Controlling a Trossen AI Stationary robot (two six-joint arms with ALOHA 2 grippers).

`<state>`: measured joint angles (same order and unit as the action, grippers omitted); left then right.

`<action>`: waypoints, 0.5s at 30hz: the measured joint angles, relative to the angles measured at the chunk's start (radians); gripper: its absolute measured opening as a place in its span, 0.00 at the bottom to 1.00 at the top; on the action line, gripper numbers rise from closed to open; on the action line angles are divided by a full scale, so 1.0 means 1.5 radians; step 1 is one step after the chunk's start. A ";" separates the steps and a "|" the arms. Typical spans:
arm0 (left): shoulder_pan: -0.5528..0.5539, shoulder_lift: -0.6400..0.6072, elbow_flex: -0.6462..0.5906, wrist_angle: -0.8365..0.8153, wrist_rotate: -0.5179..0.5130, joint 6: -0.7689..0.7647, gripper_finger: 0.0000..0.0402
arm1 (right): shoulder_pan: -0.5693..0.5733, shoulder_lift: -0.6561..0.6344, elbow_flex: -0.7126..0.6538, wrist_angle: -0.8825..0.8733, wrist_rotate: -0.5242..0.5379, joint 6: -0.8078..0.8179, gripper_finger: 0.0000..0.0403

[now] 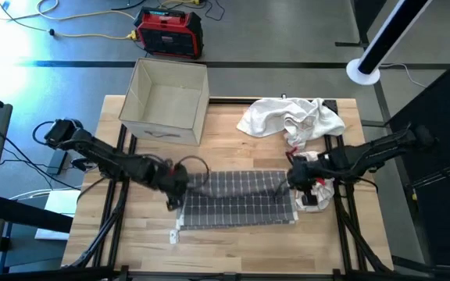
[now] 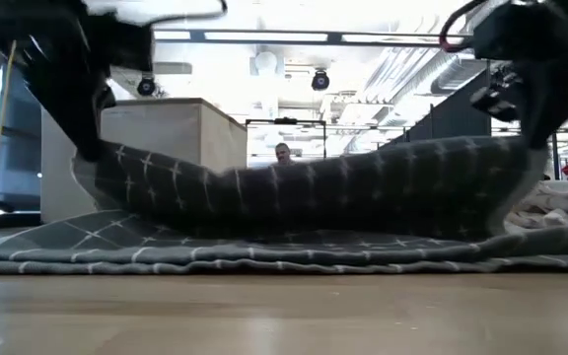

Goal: Fold towel
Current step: Fold the gray towel

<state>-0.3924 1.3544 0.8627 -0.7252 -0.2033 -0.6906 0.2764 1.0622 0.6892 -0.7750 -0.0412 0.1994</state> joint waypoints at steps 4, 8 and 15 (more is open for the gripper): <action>-0.043 0.008 -0.002 0.046 0.030 -0.051 0.01 | 0.034 0.000 -0.005 0.022 -0.029 0.023 0.00; -0.072 0.010 -0.002 0.081 0.079 -0.089 0.01 | 0.066 0.000 -0.005 0.054 -0.121 0.032 0.00; -0.105 0.012 -0.001 0.210 0.149 -0.115 0.01 | 0.131 -0.001 -0.005 0.065 -0.193 0.061 0.00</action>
<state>-0.5500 1.3724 0.8613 -0.4096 0.0208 -0.8633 0.4724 1.0603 0.6811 -0.6776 -0.3305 0.2907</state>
